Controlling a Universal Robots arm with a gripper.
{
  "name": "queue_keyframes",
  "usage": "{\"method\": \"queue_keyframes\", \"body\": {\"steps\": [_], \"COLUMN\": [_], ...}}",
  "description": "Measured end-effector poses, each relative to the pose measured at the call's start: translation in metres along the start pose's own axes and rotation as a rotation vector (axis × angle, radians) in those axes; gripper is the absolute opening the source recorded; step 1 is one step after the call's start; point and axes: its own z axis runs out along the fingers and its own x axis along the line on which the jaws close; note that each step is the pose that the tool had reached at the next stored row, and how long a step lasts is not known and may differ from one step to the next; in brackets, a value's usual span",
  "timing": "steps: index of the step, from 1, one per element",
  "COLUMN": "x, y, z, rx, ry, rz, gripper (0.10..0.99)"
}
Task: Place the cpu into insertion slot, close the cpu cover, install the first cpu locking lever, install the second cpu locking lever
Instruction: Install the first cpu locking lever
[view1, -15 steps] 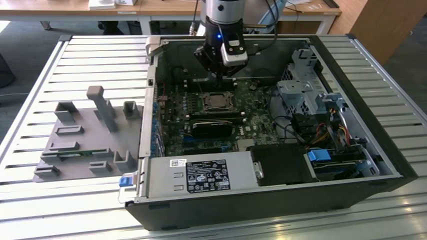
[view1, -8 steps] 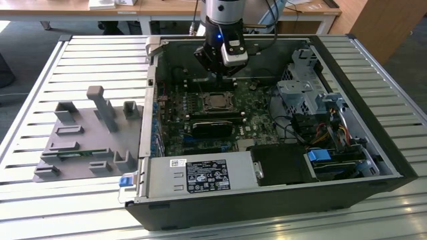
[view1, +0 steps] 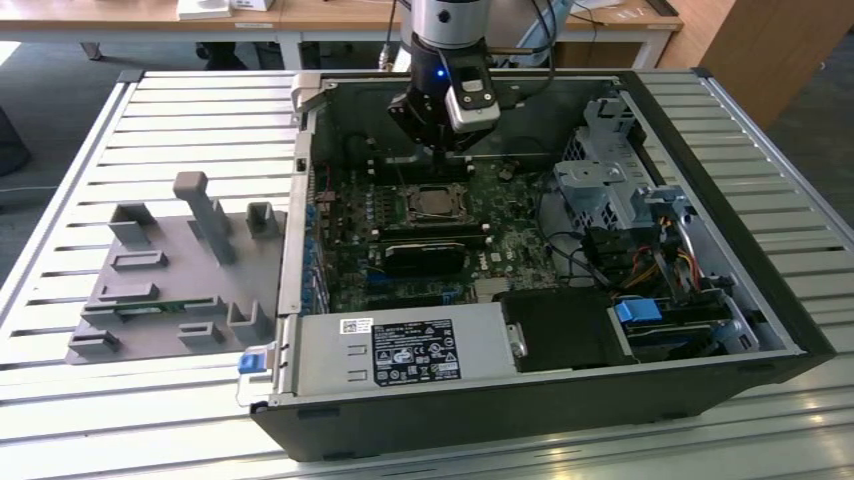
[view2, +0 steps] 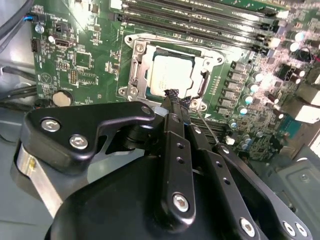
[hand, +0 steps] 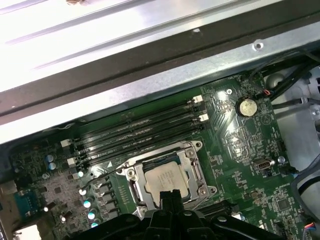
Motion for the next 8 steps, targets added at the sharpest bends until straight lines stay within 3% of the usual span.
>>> {"method": "queue_keyframes", "body": {"steps": [8], "x": [0.0], "y": [-0.0002], "z": [0.0], "rx": [-0.002], "ry": [-0.0006], "rz": [-0.081], "gripper": [0.118]}}
